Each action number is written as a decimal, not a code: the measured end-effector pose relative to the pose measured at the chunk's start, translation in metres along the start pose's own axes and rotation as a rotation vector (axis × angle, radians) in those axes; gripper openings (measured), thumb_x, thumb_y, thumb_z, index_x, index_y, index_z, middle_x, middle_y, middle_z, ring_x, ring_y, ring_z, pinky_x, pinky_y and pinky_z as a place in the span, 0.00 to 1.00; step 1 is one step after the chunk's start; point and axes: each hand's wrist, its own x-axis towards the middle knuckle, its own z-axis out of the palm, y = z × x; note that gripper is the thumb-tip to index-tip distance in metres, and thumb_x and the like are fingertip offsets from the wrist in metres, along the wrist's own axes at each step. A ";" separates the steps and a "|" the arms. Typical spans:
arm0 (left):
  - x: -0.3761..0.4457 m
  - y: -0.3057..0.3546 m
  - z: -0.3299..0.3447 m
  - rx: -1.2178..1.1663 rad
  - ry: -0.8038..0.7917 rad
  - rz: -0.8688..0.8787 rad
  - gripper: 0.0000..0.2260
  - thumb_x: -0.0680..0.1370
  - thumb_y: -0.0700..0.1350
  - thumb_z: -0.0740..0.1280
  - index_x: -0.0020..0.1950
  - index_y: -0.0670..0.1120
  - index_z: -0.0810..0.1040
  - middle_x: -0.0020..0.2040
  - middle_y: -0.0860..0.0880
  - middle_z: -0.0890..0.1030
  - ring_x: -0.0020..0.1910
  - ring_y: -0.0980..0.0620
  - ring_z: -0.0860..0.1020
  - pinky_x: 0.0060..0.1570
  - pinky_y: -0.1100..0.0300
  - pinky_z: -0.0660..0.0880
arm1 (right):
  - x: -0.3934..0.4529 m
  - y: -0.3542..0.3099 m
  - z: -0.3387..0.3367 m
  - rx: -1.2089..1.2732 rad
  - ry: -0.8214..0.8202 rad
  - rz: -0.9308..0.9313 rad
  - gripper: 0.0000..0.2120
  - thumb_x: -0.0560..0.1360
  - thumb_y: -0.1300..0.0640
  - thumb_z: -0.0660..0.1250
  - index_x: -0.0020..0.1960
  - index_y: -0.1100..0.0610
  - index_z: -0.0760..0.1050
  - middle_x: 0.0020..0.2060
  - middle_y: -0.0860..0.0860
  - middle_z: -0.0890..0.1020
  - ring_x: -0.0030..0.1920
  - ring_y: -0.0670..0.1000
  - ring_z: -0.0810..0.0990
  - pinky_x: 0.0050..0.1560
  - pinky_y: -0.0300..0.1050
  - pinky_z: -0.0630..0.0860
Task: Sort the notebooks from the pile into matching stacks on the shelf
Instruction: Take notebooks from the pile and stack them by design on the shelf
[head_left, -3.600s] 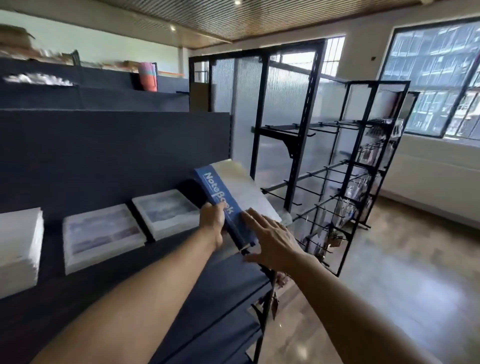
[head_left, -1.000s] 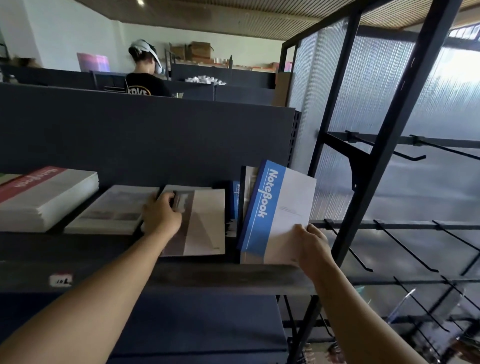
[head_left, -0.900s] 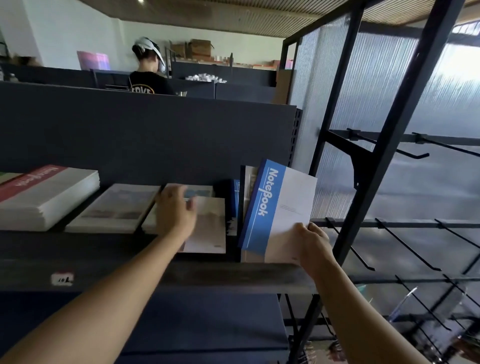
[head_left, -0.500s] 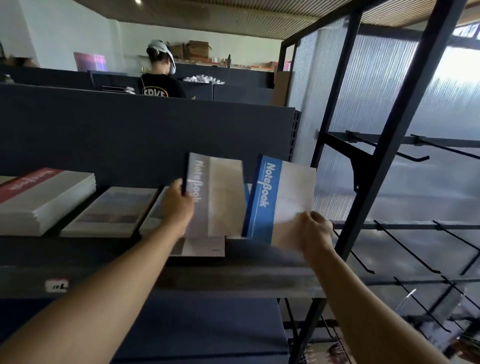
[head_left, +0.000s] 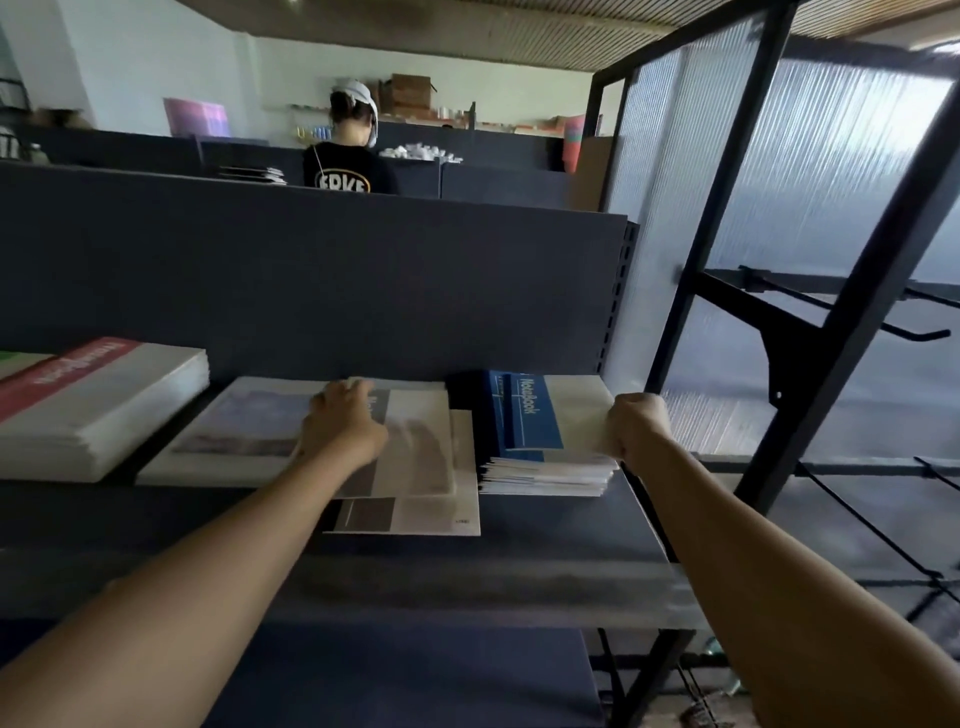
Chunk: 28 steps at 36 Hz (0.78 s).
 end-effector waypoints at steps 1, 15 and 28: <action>0.000 0.000 0.002 0.009 -0.032 0.028 0.20 0.80 0.45 0.62 0.71 0.50 0.65 0.70 0.44 0.64 0.68 0.41 0.64 0.60 0.48 0.68 | 0.001 0.000 0.003 -0.024 -0.001 -0.025 0.16 0.72 0.72 0.55 0.29 0.58 0.64 0.27 0.52 0.65 0.27 0.51 0.63 0.28 0.38 0.59; -0.005 -0.004 0.018 0.003 -0.163 0.177 0.14 0.81 0.42 0.55 0.64 0.45 0.74 0.65 0.43 0.75 0.60 0.44 0.74 0.52 0.57 0.69 | -0.079 -0.012 0.051 -0.766 -0.251 -0.817 0.28 0.77 0.41 0.61 0.74 0.50 0.62 0.69 0.52 0.70 0.68 0.54 0.66 0.66 0.49 0.61; -0.016 -0.037 -0.022 -0.069 0.022 0.028 0.15 0.83 0.44 0.53 0.66 0.49 0.72 0.65 0.46 0.76 0.57 0.45 0.76 0.49 0.54 0.73 | -0.136 -0.004 0.096 -1.177 -0.624 -1.192 0.23 0.79 0.45 0.58 0.70 0.54 0.62 0.59 0.56 0.77 0.52 0.55 0.78 0.46 0.48 0.75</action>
